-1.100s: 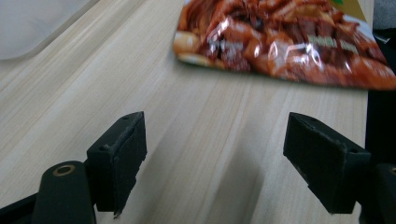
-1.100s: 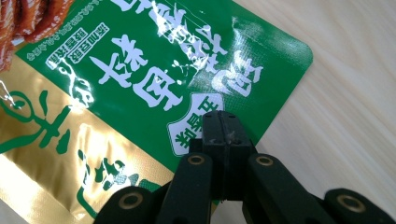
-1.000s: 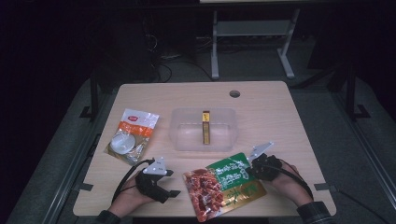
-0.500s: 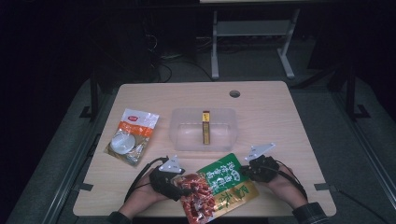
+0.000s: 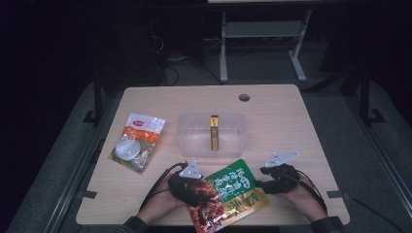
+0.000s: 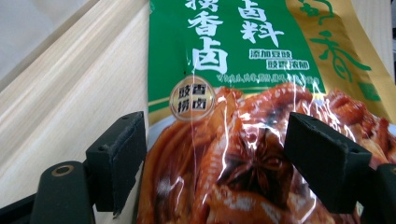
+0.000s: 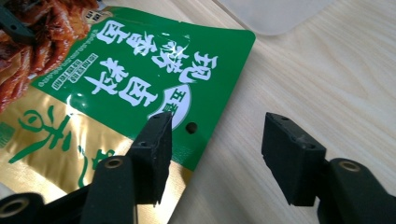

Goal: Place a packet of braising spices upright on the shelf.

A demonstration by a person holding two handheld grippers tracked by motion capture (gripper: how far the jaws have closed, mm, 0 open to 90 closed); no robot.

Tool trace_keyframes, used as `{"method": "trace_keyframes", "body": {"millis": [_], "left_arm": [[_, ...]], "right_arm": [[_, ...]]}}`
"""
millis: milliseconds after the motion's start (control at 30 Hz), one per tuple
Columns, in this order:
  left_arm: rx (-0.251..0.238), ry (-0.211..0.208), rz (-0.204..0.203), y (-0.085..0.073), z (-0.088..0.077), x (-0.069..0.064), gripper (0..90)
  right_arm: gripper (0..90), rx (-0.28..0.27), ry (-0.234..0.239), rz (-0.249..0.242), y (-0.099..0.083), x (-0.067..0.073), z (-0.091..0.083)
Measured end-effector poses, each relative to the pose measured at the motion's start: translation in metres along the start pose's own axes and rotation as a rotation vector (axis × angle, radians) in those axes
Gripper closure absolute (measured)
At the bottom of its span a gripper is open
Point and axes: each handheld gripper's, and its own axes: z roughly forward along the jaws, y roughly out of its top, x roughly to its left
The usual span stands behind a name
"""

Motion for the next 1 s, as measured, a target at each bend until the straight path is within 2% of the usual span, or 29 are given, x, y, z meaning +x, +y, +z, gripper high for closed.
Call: {"method": "trace_keyframes", "body": {"millis": [33, 167, 267, 367, 400, 433, 467, 533, 667, 767, 800, 933, 1000], "left_arm": [[0.008, 0.002, 0.013, 0.001, 0.000, 0.000, 21.6], [0.005, 0.012, 0.010, 0.002, 0.001, -0.001, 27.5], [0.016, 0.021, 0.025, 0.003, 0.000, -0.004, 35.7], [0.022, 0.028, 0.041, 0.004, 0.001, -0.006, 39.2], [0.025, 0.028, 0.044, 0.005, 0.001, -0.007, 46.1], [0.031, 0.028, 0.055, 0.006, 0.001, -0.008, 46.1], [0.026, 0.030, 0.053, 0.006, 0.001, -0.009, 52.4], [0.046, 0.034, 0.070, 0.009, 0.002, -0.010, 55.0], [0.058, 0.036, 0.072, 0.013, 0.003, -0.012, 72.2], [0.050, 0.031, 0.057, 0.013, 0.005, -0.014, 77.4], [0.056, 0.032, 0.068, 0.013, 0.004, -0.014, 79.7], [0.057, 0.036, 0.066, 0.014, 0.004, -0.014, 84.3], [0.050, 0.023, 0.050, 0.014, 0.003, -0.012, 87.2]], "right_arm": [[41.3, 0.000, 0.002, 0.000, 0.000, 0.000, 0.001], [40.8, -0.001, -0.004, -0.005, -0.001, -0.001, 0.001], [40.7, -0.004, -0.003, 0.006, 0.000, -0.002, 0.000], [40.7, -0.013, -0.006, 0.007, 0.000, -0.002, -0.001], [40.7, -0.016, -0.007, 0.008, 0.000, -0.003, -0.001], [40.7, -0.016, -0.007, 0.008, 0.000, -0.003, -0.001], [40.7, -0.017, -0.007, 0.015, 0.000, -0.003, -0.002], [40.8, -0.017, -0.007, 0.018, 0.000, -0.003, -0.002], [40.7, -0.032, -0.007, 0.030, 0.001, -0.003, -0.004], [40.7, -0.044, -0.008, 0.029, 0.001, -0.004, -0.005], [40.7, -0.048, -0.008, 0.027, 0.001, -0.004, -0.005], [40.6, -0.050, -0.006, 0.030, 0.001, -0.004, -0.006], [40.2, -0.056, -0.008, 0.033, 0.001, -0.004, -0.006]]}}
